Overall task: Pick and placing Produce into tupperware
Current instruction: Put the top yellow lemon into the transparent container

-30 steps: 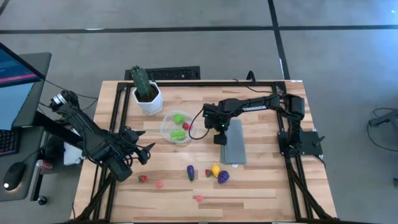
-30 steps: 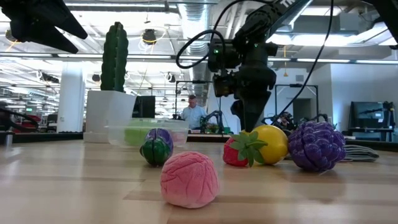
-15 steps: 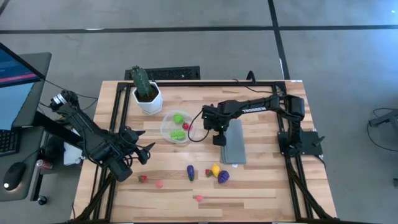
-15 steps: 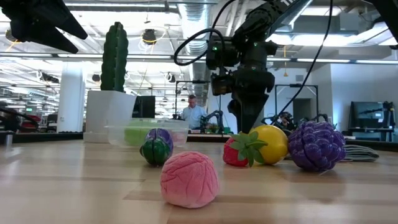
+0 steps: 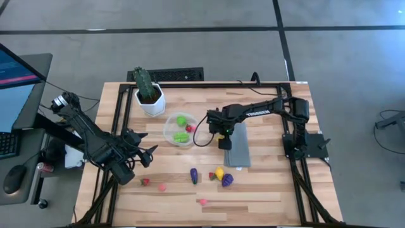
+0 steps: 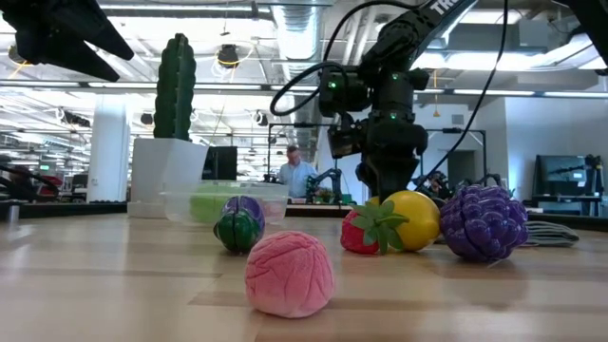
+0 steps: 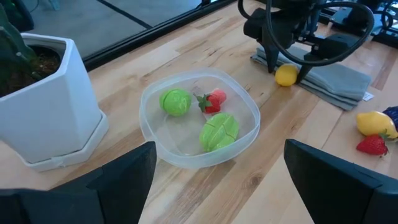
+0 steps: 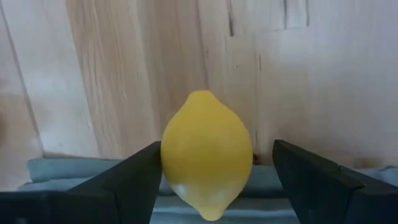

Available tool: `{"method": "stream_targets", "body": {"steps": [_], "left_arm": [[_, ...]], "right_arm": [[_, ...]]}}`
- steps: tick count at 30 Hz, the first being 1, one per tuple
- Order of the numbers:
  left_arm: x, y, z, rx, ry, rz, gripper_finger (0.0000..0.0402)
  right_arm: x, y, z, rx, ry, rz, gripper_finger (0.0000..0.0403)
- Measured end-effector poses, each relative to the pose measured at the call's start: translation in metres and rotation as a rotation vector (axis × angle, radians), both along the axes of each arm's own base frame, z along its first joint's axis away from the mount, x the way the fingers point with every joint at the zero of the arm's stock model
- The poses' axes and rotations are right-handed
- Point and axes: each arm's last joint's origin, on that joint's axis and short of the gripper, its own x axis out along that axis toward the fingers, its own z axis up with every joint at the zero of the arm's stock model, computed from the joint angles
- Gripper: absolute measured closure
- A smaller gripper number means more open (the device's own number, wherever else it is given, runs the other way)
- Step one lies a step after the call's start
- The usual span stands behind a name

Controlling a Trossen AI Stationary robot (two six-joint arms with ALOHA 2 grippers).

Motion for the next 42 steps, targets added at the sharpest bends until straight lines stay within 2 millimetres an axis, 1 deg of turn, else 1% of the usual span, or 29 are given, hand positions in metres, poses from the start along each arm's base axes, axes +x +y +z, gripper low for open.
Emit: {"method": "stream_targets", "body": {"steps": [6,23,25,30,37,42], "left_arm": [[0.0000,-0.0001,0.0000,-0.002,-0.001,0.001,0.0058],[0.0001,-0.0002,0.0000,-0.004,-0.003,0.001,0.0058],[0.0001,-0.0002,0.0000,-0.004,-0.003,0.001,0.0058],[0.0001,-0.0003,0.0000,-0.005,-0.003,0.001,0.0058],[0.0003,-0.0004,0.0000,-0.006,-0.004,0.001,0.0058],[0.0005,-0.0007,0.0001,-0.010,-0.008,0.001,0.0058]], "right_arm": [[0.0015,0.0040,0.0001,-0.003,-0.009,0.012,0.0105],[0.0023,0.0041,0.0004,0.000,-0.017,0.006,0.0176],[0.0023,0.0041,0.0004,0.000,-0.017,0.006,0.0176],[0.0023,0.0041,0.0004,0.000,-0.016,0.005,0.0161],[0.0023,0.0042,0.0004,0.002,-0.017,0.006,0.0170],[0.0022,0.0042,0.0004,0.002,-0.016,0.006,0.0163]]}}
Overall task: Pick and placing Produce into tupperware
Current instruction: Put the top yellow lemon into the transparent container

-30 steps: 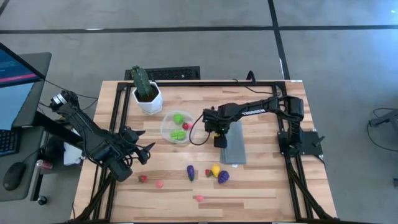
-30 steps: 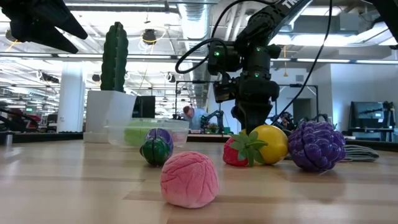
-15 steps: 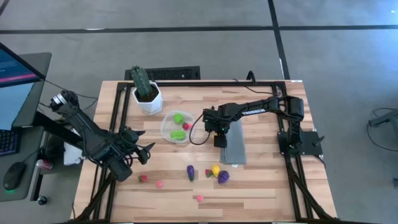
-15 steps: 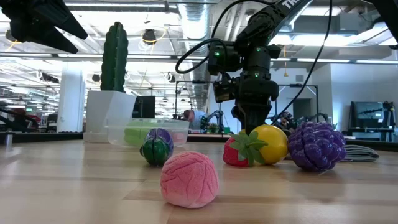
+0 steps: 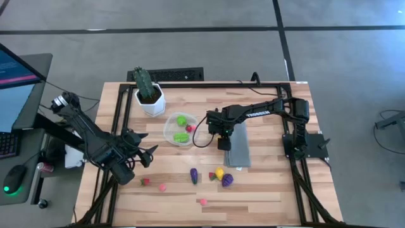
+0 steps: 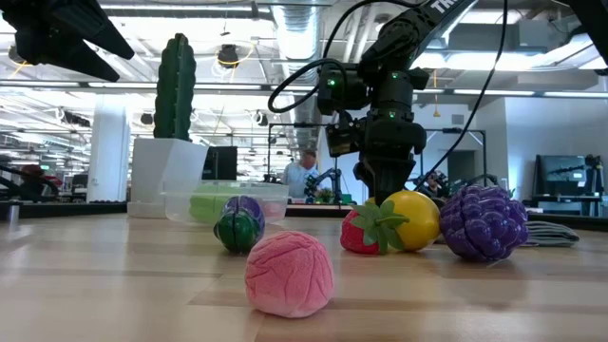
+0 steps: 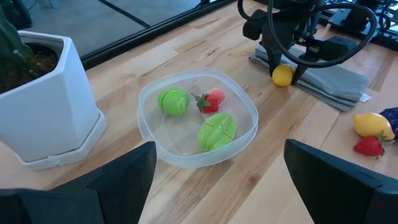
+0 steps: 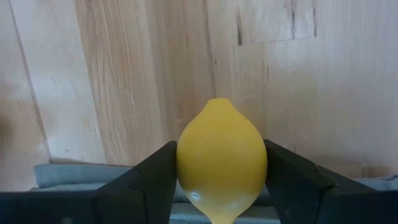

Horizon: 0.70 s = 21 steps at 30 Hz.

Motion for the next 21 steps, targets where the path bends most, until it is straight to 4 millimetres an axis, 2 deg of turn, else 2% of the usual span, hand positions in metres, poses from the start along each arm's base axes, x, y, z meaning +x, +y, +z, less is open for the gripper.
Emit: {"method": "stream_targets", "body": {"steps": [21], "left_arm": [[0.0005,-0.0005,0.0001,-0.006,-0.006,0.000,0.0058]], "right_arm": [[-0.0004,0.0001,-0.0001,0.001,0.004,0.000,0.0164]]}}
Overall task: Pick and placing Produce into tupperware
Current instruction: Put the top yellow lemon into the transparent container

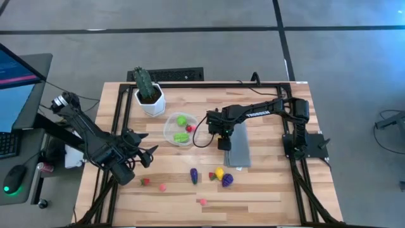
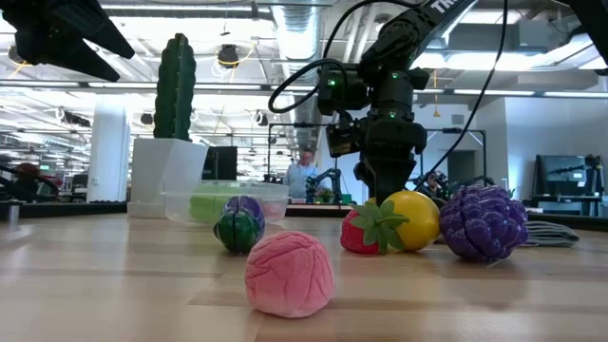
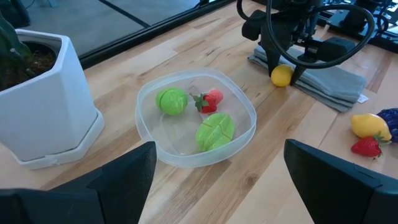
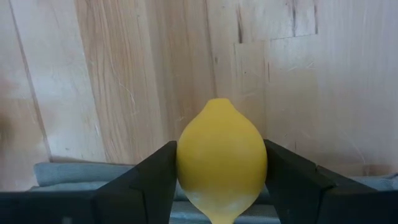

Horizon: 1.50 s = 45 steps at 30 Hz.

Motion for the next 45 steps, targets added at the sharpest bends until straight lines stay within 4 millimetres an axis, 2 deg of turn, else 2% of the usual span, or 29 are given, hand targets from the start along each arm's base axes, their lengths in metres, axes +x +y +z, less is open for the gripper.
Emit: {"method": "stream_targets", "body": {"steps": [45], "left_arm": [[-0.0001,0.0001,-0.0001,0.003,0.002,-0.001,0.0058]], "right_arm": [[0.0000,0.0001,-0.0001,0.003,0.000,0.001,0.0163]]}}
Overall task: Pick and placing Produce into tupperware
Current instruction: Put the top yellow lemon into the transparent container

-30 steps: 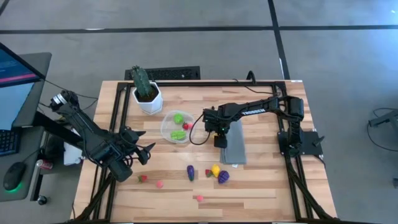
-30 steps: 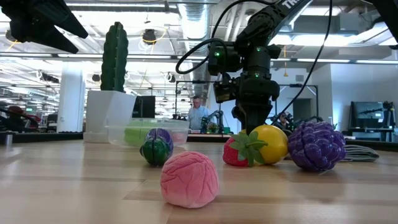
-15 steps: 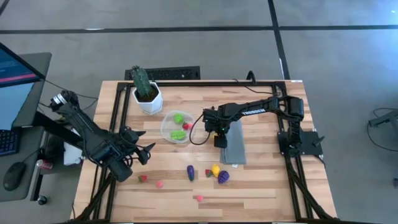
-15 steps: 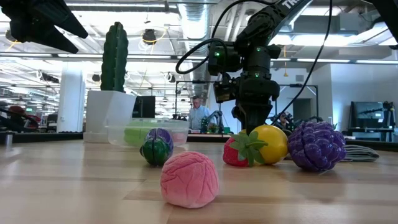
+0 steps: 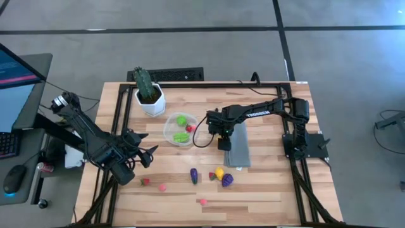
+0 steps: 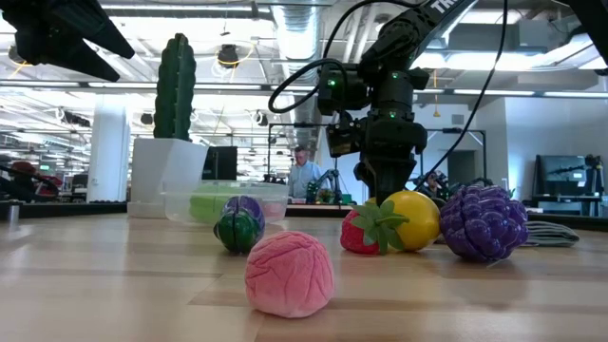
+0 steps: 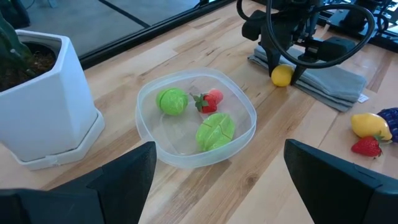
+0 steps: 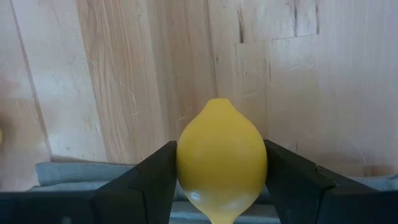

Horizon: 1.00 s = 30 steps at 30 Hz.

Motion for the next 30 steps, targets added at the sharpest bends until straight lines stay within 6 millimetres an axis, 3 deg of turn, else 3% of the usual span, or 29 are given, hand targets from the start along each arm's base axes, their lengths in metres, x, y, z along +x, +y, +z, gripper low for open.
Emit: {"method": "stream_targets", "body": {"steps": [17,30], "left_arm": [[0.000,0.000,0.000,-0.001,0.000,0.000,0.0058],[0.000,0.000,0.000,-0.006,-0.006,0.000,0.0058]], "right_arm": [[0.002,0.004,0.003,0.159,-0.038,0.030,0.0163],[0.033,0.002,0.050,0.214,-0.233,0.091,0.0163]]}}
